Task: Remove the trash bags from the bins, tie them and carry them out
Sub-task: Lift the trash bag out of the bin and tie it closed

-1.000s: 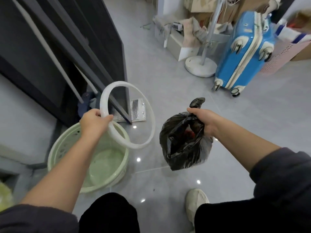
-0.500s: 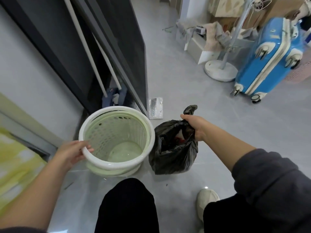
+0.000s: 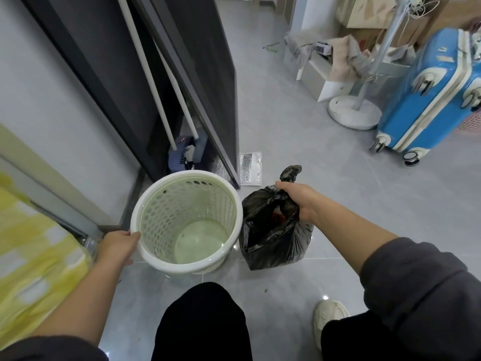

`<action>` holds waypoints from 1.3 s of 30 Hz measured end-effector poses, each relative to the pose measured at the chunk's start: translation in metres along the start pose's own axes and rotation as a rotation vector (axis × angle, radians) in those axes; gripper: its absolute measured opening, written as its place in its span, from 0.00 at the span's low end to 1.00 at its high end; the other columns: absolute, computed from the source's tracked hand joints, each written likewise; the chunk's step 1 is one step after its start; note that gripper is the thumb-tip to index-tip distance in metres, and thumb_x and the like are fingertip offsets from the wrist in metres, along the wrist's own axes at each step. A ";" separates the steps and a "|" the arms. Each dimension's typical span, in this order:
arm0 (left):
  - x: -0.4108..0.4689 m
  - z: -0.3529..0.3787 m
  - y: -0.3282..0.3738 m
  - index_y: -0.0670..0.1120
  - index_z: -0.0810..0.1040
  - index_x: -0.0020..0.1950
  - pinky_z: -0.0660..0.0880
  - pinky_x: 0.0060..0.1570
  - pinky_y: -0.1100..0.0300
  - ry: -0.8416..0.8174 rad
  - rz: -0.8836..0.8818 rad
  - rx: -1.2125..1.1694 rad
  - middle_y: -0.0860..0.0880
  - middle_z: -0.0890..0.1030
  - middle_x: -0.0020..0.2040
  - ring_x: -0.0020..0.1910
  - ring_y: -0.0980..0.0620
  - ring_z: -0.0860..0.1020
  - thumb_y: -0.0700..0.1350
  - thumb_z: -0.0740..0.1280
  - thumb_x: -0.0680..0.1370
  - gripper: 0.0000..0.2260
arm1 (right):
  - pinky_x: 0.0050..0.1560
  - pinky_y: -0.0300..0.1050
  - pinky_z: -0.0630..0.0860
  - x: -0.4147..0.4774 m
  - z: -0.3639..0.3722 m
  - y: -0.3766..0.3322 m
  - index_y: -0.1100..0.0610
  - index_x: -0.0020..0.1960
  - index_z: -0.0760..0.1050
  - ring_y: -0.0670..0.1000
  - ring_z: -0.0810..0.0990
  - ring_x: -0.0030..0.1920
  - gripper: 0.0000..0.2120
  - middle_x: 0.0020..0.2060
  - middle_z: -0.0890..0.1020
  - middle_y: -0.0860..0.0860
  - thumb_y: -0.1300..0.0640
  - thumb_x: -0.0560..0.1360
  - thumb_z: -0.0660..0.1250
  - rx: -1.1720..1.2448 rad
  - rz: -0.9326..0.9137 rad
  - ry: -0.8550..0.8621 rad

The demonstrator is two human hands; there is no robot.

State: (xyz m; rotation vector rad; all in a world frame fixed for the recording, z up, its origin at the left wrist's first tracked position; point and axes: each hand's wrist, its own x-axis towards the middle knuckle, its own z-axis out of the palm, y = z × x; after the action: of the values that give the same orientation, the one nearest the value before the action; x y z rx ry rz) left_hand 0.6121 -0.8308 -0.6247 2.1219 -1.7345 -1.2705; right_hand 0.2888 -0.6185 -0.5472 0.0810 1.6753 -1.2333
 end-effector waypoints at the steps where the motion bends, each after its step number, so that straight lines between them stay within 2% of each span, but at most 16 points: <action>1: 0.001 0.001 -0.001 0.36 0.77 0.56 0.81 0.28 0.50 -0.045 -0.066 -0.107 0.37 0.79 0.51 0.42 0.38 0.79 0.42 0.66 0.78 0.11 | 0.42 0.51 0.82 0.000 0.000 0.001 0.62 0.49 0.75 0.56 0.83 0.33 0.12 0.39 0.83 0.59 0.53 0.77 0.67 -0.009 -0.001 0.001; 3: 0.007 0.003 -0.003 0.33 0.75 0.56 0.77 0.19 0.53 -0.068 -0.134 -0.240 0.35 0.79 0.51 0.43 0.37 0.79 0.40 0.65 0.78 0.11 | 0.36 0.48 0.82 0.000 0.000 0.002 0.63 0.49 0.75 0.55 0.82 0.29 0.12 0.37 0.82 0.58 0.53 0.77 0.67 -0.017 -0.001 0.009; 6: 0.016 0.003 -0.005 0.30 0.75 0.54 0.78 0.21 0.50 -0.028 -0.107 -0.212 0.30 0.80 0.50 0.42 0.34 0.80 0.39 0.65 0.78 0.12 | 0.34 0.48 0.81 0.002 -0.003 0.003 0.63 0.49 0.74 0.56 0.82 0.30 0.13 0.37 0.82 0.58 0.52 0.78 0.66 -0.023 0.002 0.023; 8: 0.015 0.003 0.000 0.31 0.76 0.52 0.81 0.30 0.46 -0.004 -0.093 -0.169 0.31 0.80 0.49 0.40 0.34 0.81 0.41 0.66 0.77 0.12 | 0.41 0.51 0.82 0.003 -0.005 0.004 0.63 0.50 0.74 0.58 0.82 0.35 0.13 0.39 0.82 0.60 0.51 0.78 0.66 -0.019 0.006 0.023; 10: 0.013 0.004 0.008 0.33 0.77 0.54 0.80 0.43 0.44 0.075 -0.043 0.075 0.33 0.80 0.51 0.44 0.36 0.81 0.46 0.66 0.76 0.16 | 0.47 0.54 0.81 0.006 -0.006 0.006 0.63 0.52 0.74 0.59 0.82 0.38 0.14 0.42 0.82 0.60 0.51 0.77 0.66 -0.033 0.002 0.028; 11: 0.010 0.007 0.014 0.35 0.75 0.58 0.78 0.48 0.44 0.141 0.007 0.231 0.34 0.78 0.54 0.49 0.36 0.79 0.49 0.67 0.75 0.19 | 0.48 0.55 0.81 0.006 -0.006 0.006 0.63 0.53 0.74 0.59 0.82 0.39 0.15 0.43 0.82 0.60 0.51 0.77 0.66 -0.047 -0.001 0.030; 14: -0.008 0.028 0.039 0.41 0.70 0.65 0.72 0.59 0.43 0.255 0.370 0.381 0.37 0.71 0.63 0.62 0.36 0.70 0.51 0.69 0.72 0.25 | 0.37 0.49 0.81 0.007 -0.004 0.003 0.63 0.54 0.74 0.57 0.83 0.34 0.15 0.42 0.82 0.59 0.51 0.77 0.66 -0.075 -0.010 0.047; 16: -0.025 0.053 0.060 0.44 0.67 0.70 0.67 0.66 0.43 0.169 0.658 0.417 0.40 0.69 0.69 0.68 0.39 0.67 0.52 0.68 0.73 0.27 | 0.30 0.45 0.79 0.007 -0.006 -0.001 0.63 0.56 0.73 0.55 0.83 0.31 0.16 0.41 0.82 0.59 0.50 0.77 0.66 -0.099 -0.017 0.063; 20: -0.060 0.120 0.102 0.52 0.55 0.77 0.50 0.74 0.43 -0.022 0.975 0.645 0.49 0.53 0.78 0.77 0.49 0.50 0.57 0.61 0.77 0.31 | 0.34 0.46 0.79 0.014 -0.014 -0.006 0.63 0.57 0.73 0.57 0.83 0.38 0.18 0.44 0.82 0.59 0.50 0.77 0.66 -0.117 -0.050 0.101; 23: -0.070 0.160 0.116 0.49 0.50 0.78 0.45 0.75 0.42 -0.102 0.983 0.801 0.47 0.45 0.79 0.77 0.49 0.42 0.55 0.57 0.79 0.31 | 0.43 0.51 0.80 0.025 -0.022 -0.001 0.63 0.58 0.74 0.58 0.83 0.40 0.19 0.46 0.83 0.60 0.49 0.77 0.66 -0.109 -0.051 0.111; 26: -0.065 0.171 0.107 0.45 0.49 0.78 0.46 0.74 0.42 -0.063 0.977 0.926 0.45 0.41 0.79 0.77 0.48 0.39 0.52 0.54 0.80 0.29 | 0.49 0.53 0.80 0.033 -0.025 0.006 0.63 0.58 0.75 0.58 0.83 0.43 0.20 0.48 0.83 0.59 0.48 0.76 0.66 -0.081 -0.053 0.118; 30: -0.051 0.163 0.096 0.43 0.49 0.78 0.45 0.75 0.42 0.017 0.987 0.946 0.44 0.41 0.79 0.77 0.48 0.39 0.50 0.52 0.80 0.28 | 0.55 0.57 0.79 0.050 -0.031 0.013 0.62 0.60 0.74 0.59 0.84 0.47 0.21 0.49 0.83 0.59 0.47 0.75 0.67 -0.010 -0.070 0.126; 32: -0.052 0.159 0.098 0.45 0.49 0.78 0.43 0.74 0.41 -0.005 1.056 0.928 0.45 0.43 0.79 0.77 0.48 0.39 0.50 0.55 0.78 0.30 | 0.56 0.58 0.79 0.058 -0.033 0.015 0.61 0.60 0.73 0.60 0.84 0.47 0.23 0.49 0.83 0.59 0.46 0.74 0.67 0.027 -0.078 0.133; 34: -0.061 0.161 0.102 0.50 0.49 0.78 0.44 0.75 0.42 -0.204 1.184 0.823 0.49 0.48 0.79 0.77 0.52 0.43 0.54 0.58 0.73 0.35 | 0.56 0.60 0.78 0.067 -0.035 0.018 0.61 0.58 0.75 0.61 0.84 0.48 0.21 0.48 0.84 0.59 0.46 0.74 0.67 0.070 -0.090 0.133; 37: -0.088 0.179 0.106 0.56 0.39 0.77 0.45 0.76 0.48 -0.562 1.226 0.747 0.56 0.48 0.78 0.77 0.57 0.43 0.65 0.64 0.65 0.49 | 0.56 0.57 0.78 0.079 -0.037 0.022 0.59 0.54 0.77 0.59 0.84 0.48 0.20 0.48 0.84 0.57 0.43 0.74 0.65 0.111 -0.096 0.144; 39: -0.094 0.206 0.101 0.58 0.38 0.76 0.53 0.75 0.50 -0.564 1.156 0.710 0.56 0.51 0.78 0.77 0.55 0.50 0.65 0.70 0.63 0.53 | 0.56 0.56 0.78 0.089 -0.039 0.026 0.57 0.55 0.78 0.59 0.83 0.49 0.25 0.50 0.84 0.57 0.39 0.69 0.64 0.106 -0.093 0.163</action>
State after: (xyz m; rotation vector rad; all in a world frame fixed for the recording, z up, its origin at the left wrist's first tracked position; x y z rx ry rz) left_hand 0.4010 -0.7023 -0.6505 0.4376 -3.1983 -0.9274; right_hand 0.2342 -0.6194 -0.6318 0.1738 1.7693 -1.4174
